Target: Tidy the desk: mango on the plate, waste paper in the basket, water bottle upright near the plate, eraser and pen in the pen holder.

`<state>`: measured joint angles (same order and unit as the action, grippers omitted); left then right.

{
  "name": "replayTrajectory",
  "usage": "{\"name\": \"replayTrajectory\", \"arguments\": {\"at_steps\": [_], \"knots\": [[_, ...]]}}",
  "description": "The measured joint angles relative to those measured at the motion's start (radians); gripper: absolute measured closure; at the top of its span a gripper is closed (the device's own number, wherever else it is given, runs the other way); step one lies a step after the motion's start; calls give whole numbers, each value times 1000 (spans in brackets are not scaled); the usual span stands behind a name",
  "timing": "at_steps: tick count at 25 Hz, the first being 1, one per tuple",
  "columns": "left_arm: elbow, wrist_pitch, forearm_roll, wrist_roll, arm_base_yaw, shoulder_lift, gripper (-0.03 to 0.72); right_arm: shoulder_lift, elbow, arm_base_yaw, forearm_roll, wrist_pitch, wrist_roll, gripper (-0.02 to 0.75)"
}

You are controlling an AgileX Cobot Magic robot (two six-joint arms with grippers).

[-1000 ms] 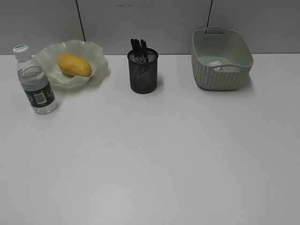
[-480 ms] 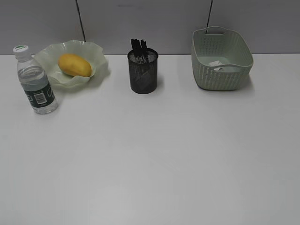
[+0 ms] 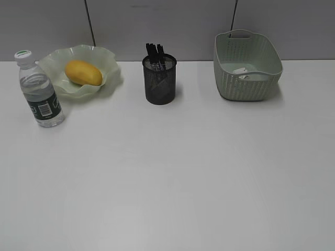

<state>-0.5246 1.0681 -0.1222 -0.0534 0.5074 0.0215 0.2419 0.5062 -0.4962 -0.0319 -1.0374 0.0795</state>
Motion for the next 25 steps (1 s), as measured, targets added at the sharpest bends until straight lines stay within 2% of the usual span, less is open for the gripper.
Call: {"name": "replayTrajectory", "arguments": {"at_steps": [3,7,13,17,21,25], "knots": [[0,0,0,0,-46,0,192,0,0,26,0,0,0,235],[0,0,0,0,-131,0,221,-37,0,124,0,-1,0,236],[0,0,0,0,-314,0,230,-194,0,302,0,-1,0,236],[0,0,0,0,-412,-7,240,-244,0,392,0,-2,0,237],[1,0,0,0,-463,-28,262,-250,0,435,0,-2,0,237],[1,-1,0,0,-471,-30,278,-251,0,436,0,-2,0,237]]}}
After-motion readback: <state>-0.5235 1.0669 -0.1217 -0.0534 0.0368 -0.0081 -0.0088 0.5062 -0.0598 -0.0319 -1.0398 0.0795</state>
